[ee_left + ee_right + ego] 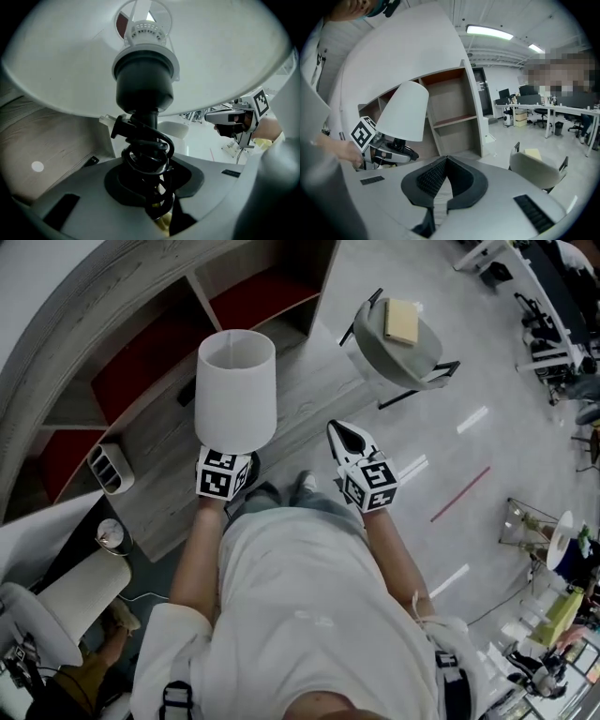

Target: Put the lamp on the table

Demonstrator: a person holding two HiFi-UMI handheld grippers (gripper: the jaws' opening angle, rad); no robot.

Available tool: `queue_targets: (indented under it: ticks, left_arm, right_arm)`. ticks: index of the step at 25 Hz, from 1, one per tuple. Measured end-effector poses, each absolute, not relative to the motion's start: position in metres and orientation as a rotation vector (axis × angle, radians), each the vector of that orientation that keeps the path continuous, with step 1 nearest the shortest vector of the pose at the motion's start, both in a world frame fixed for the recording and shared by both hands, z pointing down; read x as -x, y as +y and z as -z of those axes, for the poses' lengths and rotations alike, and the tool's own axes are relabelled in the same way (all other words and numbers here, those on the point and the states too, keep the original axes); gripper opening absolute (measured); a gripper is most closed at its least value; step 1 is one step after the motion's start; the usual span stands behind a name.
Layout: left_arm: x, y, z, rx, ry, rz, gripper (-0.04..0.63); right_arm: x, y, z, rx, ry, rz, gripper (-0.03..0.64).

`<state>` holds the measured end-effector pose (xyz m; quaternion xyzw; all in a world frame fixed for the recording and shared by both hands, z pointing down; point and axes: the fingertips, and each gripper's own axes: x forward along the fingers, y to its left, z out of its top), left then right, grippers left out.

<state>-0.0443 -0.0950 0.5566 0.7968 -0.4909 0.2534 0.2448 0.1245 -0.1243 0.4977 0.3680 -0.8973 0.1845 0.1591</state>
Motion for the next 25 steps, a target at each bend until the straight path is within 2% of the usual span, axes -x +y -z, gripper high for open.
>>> queue_targets:
  ticks: [25]
  left_arm:
    - [0.013, -0.188, -0.622, -2.537, -0.857, -0.808, 0.115]
  right_arm:
    - [-0.151, -0.119, -0.513, -1.456, -2.255, -0.565, 0.029]
